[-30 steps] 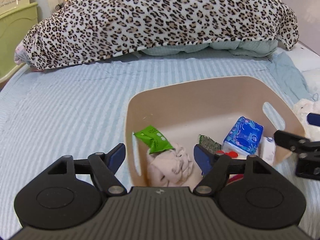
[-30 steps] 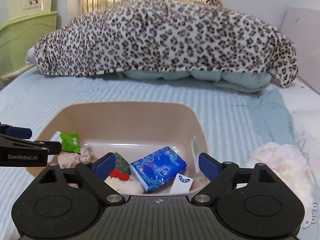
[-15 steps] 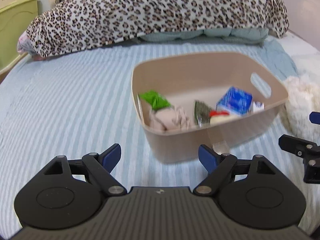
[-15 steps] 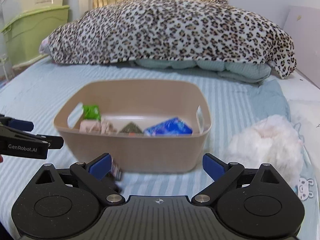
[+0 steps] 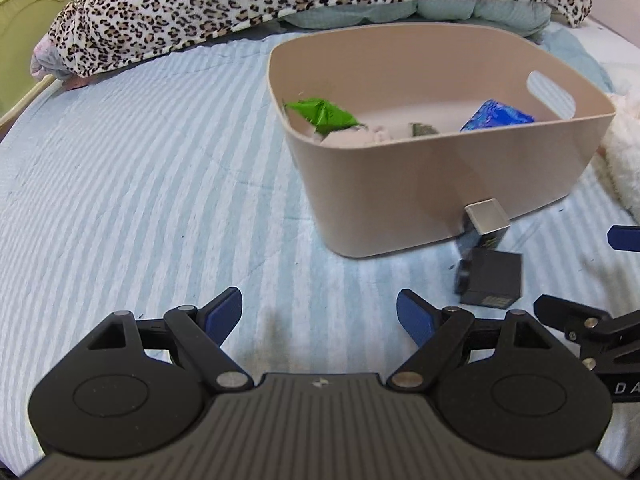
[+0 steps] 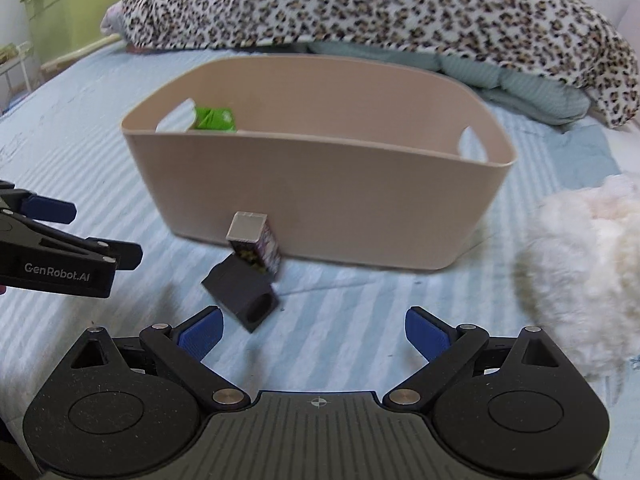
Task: Organize objects
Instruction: 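Grasp the small printed box with the left gripper while the right grasps the black box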
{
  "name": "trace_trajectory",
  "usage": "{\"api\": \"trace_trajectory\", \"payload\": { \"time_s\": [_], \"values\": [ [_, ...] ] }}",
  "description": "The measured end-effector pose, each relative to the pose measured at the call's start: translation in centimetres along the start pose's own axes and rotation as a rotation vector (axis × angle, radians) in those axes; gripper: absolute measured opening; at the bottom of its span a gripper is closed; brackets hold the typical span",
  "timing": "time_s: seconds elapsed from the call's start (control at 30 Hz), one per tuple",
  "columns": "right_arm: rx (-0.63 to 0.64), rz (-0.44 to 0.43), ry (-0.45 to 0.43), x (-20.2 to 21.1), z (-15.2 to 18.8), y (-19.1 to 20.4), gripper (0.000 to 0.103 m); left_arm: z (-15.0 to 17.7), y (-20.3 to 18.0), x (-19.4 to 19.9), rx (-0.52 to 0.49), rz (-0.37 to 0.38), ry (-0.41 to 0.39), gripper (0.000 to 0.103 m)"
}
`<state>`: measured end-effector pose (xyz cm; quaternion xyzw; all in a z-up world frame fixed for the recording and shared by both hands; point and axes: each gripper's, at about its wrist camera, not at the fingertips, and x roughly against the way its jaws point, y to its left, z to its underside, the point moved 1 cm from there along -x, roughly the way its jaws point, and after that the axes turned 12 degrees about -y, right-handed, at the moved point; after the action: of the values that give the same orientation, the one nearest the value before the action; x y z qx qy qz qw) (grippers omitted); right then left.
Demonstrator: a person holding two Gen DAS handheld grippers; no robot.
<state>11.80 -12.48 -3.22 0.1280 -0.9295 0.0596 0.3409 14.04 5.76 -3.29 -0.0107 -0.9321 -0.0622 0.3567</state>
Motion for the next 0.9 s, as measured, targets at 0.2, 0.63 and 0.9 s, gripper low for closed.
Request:
{"api": "trace_trajectory", "payload": {
  "time_s": [0.2, 0.63, 0.9],
  "values": [
    [-0.027, -0.024, 0.029, -2.3, 0.2, 1.1, 0.099, 0.7, 1.3, -1.3, 0.049, -0.015, 0.026, 0.085],
    [-0.103, 0.025, 0.055, -4.9, 0.2, 1.3, 0.097, 0.6, 2.0, -2.2, 0.081, -0.026, 0.039, 0.085],
    [-0.077, 0.107, 0.065, -2.8, 1.1, -3.0, 0.096, 0.5, -0.6, -1.5, 0.055, 0.065, 0.022, 0.085]
  ]
}}
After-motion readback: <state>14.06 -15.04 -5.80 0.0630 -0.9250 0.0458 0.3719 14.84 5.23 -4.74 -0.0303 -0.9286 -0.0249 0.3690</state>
